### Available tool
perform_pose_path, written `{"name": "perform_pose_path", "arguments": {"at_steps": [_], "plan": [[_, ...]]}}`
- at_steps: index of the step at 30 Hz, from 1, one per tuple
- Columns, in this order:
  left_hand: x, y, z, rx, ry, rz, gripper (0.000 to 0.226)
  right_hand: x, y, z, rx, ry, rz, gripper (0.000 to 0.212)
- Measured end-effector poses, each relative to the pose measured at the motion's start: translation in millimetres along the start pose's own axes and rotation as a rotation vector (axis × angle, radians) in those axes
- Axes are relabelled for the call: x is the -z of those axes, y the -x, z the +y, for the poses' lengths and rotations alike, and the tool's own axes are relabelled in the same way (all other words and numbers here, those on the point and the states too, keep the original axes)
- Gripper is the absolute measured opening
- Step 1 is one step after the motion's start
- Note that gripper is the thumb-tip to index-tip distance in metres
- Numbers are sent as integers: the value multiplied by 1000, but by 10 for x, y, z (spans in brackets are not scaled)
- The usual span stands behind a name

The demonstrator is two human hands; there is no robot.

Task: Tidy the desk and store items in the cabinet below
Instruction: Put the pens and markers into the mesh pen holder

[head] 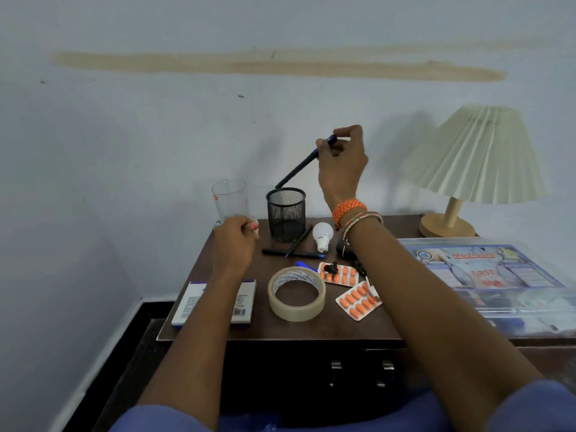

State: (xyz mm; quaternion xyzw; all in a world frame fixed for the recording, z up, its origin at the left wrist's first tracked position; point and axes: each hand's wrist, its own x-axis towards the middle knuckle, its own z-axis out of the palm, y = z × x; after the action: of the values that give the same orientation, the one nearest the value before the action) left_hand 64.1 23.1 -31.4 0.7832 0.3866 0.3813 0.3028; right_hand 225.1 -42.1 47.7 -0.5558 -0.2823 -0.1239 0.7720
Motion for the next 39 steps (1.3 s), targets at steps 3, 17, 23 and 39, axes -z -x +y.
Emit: {"name": "perform_pose_path", "arguments": {"at_steps": [3, 17, 23, 39], "plan": [[38, -50, -19, -49, -38, -13, 20, -164, 16, 209, 68, 114, -120, 18], [70, -92, -79, -165, -367, 7, 22, -404, 61, 751, -117, 281, -286, 13], [63, -101, -154, -128, -382, -37, 21, -365, 114, 877, -202, 427, -259, 8], [-18, -87, -108, -144, -380, -62, 22, -210, 14, 739, -269, 436, -502, 47]]}}
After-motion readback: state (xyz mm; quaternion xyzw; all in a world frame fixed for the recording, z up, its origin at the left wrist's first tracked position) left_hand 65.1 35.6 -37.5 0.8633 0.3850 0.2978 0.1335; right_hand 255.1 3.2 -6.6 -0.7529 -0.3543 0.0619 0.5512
